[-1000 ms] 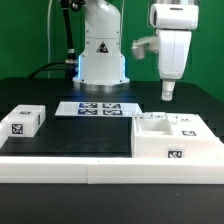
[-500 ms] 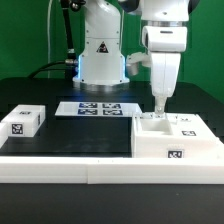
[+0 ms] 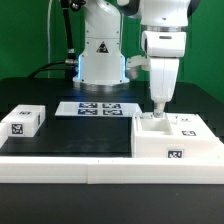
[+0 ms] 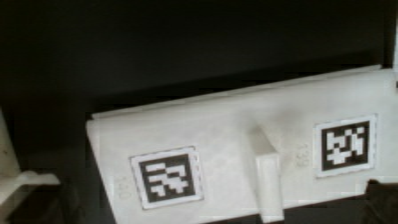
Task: Assemble cabinet
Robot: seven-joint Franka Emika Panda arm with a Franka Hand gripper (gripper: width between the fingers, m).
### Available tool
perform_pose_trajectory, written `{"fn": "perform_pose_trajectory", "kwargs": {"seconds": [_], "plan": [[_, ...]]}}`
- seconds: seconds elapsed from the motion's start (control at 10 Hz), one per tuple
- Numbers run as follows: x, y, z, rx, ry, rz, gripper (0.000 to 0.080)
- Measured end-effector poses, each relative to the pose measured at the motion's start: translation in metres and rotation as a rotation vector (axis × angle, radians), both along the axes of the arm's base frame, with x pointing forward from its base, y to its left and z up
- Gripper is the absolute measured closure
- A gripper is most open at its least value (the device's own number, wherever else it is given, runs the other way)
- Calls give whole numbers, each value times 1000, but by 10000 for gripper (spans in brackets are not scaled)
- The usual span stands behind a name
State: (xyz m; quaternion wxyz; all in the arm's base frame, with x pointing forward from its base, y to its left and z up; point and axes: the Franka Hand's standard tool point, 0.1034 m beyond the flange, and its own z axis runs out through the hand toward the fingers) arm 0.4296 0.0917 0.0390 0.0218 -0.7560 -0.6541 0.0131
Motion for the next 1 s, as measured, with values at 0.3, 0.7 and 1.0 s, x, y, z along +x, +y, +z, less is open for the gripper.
{"fn": "perform_pose_trajectory", "kwargs": {"seconds": [0.3, 0.7, 1.0], "plan": [[-4, 3, -5, 5, 4, 20, 2], [-18, 5, -22, 21, 19, 23, 2], [-19, 6, -23, 21, 22, 17, 276]]}}
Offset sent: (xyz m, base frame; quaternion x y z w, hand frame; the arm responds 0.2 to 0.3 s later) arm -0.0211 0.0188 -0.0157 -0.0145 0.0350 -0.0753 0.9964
